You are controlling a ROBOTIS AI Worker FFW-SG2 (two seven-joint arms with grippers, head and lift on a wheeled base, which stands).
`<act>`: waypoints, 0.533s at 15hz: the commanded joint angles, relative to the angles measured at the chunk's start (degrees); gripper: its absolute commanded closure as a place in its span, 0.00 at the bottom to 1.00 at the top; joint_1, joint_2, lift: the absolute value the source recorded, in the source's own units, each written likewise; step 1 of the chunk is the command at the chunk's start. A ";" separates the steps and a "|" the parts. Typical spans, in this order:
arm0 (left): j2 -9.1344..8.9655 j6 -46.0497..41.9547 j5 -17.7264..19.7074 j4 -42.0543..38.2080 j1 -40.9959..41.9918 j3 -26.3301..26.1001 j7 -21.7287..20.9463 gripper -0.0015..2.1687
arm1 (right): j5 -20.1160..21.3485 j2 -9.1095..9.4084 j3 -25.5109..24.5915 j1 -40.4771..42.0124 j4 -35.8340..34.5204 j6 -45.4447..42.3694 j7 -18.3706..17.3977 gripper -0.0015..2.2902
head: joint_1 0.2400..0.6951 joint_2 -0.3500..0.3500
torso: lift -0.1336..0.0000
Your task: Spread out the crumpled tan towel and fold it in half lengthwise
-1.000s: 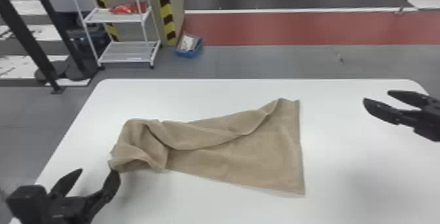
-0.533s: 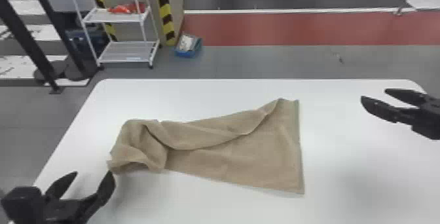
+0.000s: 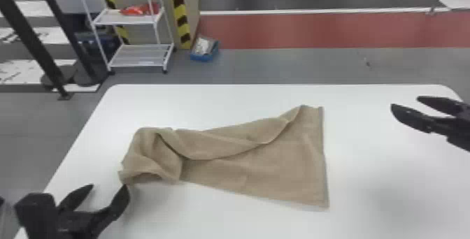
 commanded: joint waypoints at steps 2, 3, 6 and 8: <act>0.02 1.29 -1.13 1.05 -1.53 -0.40 -0.54 0.09 | -0.18 0.11 -0.26 0.45 -0.26 -0.02 0.02 0.07 | 1.00 0.60 | 0.07; 0.02 1.12 -1.31 1.49 -1.97 -0.40 -0.80 0.09 | -0.18 0.11 -0.61 0.63 -0.88 -0.02 0.02 0.07 | 1.00 0.59 | 0.07; 0.11 1.12 -1.66 2.45 -3.29 -0.49 -1.15 0.12 | -0.97 0.11 -1.23 1.07 -1.23 0.33 0.02 0.07 | 1.00 0.58 | 0.07; 0.11 0.41 -2.10 2.54 -3.46 -0.49 -1.50 0.16 | -0.97 0.11 -1.23 1.16 -1.49 0.33 0.02 0.07 | 1.00 0.58 | 0.07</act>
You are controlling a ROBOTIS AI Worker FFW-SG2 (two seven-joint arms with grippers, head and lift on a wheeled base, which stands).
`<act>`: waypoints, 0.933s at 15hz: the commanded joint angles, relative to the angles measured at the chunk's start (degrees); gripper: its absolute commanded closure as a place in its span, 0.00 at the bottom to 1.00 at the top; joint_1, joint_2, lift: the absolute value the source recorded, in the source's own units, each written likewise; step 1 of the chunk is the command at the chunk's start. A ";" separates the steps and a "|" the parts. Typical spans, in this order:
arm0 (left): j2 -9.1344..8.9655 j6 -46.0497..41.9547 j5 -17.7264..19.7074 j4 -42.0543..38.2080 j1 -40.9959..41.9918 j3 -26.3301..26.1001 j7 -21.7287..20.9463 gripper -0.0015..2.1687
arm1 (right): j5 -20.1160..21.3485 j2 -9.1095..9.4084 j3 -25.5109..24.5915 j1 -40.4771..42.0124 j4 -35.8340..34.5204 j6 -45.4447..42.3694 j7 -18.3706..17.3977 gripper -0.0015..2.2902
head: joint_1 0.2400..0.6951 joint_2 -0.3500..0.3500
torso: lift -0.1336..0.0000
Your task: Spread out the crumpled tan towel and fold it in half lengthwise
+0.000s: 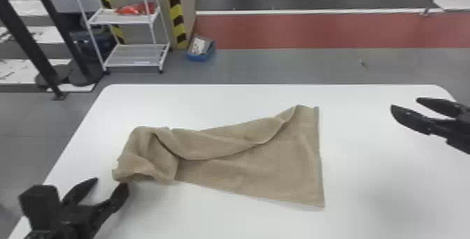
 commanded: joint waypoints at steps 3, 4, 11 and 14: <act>-0.09 -2.32 0.20 -0.59 0.19 0.36 -1.64 0.19 | 0.11 0.00 0.05 0.01 -0.18 0.03 -0.08 0.07 | 1.00 0.57 | 0.07; 0.00 -2.50 0.46 -0.50 0.11 0.45 -2.17 0.19 | 0.28 0.00 0.05 -0.07 -0.18 0.03 -0.08 0.07 | 1.00 0.57 | 0.07; -0.09 -2.15 0.11 0.81 -2.27 0.71 -1.73 0.99 | 0.19 0.00 -0.30 0.28 -0.18 0.03 -0.08 0.07 | 1.00 0.56 | 0.07; -0.44 -1.80 0.20 -4.55 -0.69 4.23 -0.67 0.99 | 1.25 0.00 0.76 0.72 -1.33 0.03 0.53 0.07 | 1.00 0.58 | 0.07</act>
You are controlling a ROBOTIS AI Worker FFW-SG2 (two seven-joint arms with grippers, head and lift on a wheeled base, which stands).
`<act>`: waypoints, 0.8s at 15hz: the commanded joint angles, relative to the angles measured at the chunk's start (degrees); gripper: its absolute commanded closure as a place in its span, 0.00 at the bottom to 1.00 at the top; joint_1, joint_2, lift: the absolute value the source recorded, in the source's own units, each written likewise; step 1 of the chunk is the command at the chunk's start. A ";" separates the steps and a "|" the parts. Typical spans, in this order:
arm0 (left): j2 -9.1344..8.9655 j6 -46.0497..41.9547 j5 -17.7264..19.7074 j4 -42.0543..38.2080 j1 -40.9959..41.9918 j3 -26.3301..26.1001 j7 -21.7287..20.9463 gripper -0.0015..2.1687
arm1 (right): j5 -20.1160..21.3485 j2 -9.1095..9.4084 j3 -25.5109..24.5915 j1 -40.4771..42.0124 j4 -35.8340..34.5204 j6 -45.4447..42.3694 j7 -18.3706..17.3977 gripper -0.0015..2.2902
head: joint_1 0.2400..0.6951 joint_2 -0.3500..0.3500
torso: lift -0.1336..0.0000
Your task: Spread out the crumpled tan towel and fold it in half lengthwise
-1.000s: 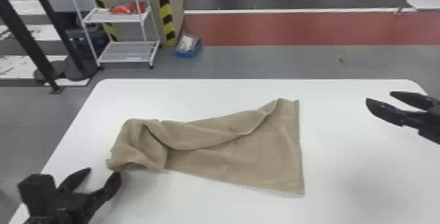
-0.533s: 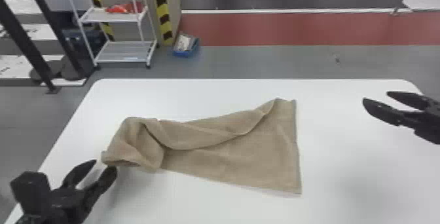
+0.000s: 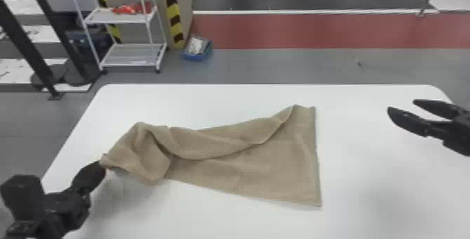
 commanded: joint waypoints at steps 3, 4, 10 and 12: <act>-0.52 0.13 0.33 -8.73 3.64 5.07 0.65 0.99 | 6.57 0.00 4.67 1.36 -3.47 0.00 3.94 0.07 | 1.00 0.64 | 0.07; -0.61 0.30 0.33 -10.31 4.26 6.30 1.09 0.99 | 8.85 0.00 6.51 1.45 -4.62 0.00 5.96 0.07 | 1.00 0.66 | 0.07; -1.05 0.13 1.39 -13.30 6.63 8.06 0.48 0.99 | 28.80 -0.26 21.54 3.73 -9.80 -0.35 19.78 0.07 | 1.00 0.91 | 0.07; -1.05 0.30 1.39 -12.77 6.81 7.27 0.48 0.99 | 35.05 -0.70 25.76 5.32 -11.03 -0.35 19.78 0.07 | 1.00 0.97 | 0.07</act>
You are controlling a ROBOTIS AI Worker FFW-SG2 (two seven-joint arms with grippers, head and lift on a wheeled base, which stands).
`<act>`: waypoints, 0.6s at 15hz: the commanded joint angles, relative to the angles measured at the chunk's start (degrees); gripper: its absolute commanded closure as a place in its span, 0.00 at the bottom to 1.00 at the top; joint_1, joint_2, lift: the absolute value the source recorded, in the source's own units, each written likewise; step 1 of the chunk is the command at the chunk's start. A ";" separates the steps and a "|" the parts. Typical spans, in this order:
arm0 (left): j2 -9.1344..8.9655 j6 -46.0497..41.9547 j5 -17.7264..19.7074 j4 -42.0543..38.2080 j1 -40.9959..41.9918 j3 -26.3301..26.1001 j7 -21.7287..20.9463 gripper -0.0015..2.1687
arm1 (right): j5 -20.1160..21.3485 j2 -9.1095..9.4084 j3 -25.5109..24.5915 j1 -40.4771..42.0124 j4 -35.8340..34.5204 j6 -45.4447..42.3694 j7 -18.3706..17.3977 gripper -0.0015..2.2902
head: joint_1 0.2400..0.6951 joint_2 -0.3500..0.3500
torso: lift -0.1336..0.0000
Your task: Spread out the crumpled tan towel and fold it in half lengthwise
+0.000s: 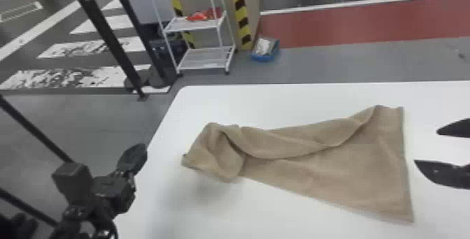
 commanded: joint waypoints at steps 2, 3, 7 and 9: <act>-0.02 0.04 0.06 0.33 0.24 -0.89 -0.06 0.98 | 10.47 -0.64 6.78 2.46 -2.08 0.00 0.28 0.08 | 1.00 0.98 | 0.07; -0.20 -0.14 0.15 0.24 0.33 -1.15 -0.06 0.93 | 13.81 -0.99 8.89 3.08 -2.08 0.00 0.28 0.08 | 1.00 0.99 | 0.07; -0.28 -0.14 0.68 0.33 0.51 -1.77 -0.06 0.78 | 19.79 -1.52 13.28 4.31 -1.90 -0.17 0.28 0.12 | 1.00 1.00 | 0.07; -0.37 -0.14 0.68 0.42 0.68 -1.77 -0.06 0.78 | 20.75 -2.22 14.51 4.75 -1.72 -0.53 0.28 0.13 | 1.00 1.00 | 0.07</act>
